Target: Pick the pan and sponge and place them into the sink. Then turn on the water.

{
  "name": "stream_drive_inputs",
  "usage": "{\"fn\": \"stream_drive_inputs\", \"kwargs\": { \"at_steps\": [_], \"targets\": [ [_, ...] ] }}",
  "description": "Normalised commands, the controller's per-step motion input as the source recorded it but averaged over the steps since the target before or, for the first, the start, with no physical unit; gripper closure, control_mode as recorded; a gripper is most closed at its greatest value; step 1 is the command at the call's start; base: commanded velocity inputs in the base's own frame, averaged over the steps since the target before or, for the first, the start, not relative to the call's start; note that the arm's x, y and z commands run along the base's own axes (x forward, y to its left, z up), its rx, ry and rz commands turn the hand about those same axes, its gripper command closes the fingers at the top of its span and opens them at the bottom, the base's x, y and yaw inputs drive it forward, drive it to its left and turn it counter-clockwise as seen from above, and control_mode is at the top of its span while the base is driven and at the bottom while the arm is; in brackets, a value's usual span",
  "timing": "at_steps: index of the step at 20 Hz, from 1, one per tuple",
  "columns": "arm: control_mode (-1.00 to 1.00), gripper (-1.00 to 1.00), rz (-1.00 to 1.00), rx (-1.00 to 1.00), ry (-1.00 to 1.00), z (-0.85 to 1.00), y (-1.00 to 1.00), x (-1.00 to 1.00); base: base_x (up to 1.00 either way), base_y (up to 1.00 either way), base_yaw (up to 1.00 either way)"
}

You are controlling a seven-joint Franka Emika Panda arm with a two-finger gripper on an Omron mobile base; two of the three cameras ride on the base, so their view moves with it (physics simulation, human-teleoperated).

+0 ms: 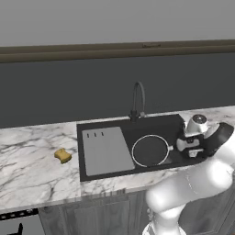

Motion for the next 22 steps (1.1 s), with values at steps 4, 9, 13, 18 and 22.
{"fn": "stream_drive_inputs", "kwargs": {
  "at_steps": [4,9,13,18,22],
  "targets": [
    [-1.0,1.0,0.16,0.0,0.1,-0.49,0.27,0.42,0.0,0.0,0.0],
    [-1.0,1.0,0.08,0.01,0.07,-0.7,0.0,0.21,0.0,0.0,0.0],
    [-1.0,1.0,0.0,0.05,0.07,-0.61,0.0,0.45,0.0,0.0,0.0],
    [-1.0,1.0,0.0,0.05,0.04,-0.46,0.0,0.48,0.0,0.0,0.0],
    [-1.0,1.0,0.06,0.13,0.0,-0.39,-0.28,0.26,0.0,0.0,0.0]
  ]
}}
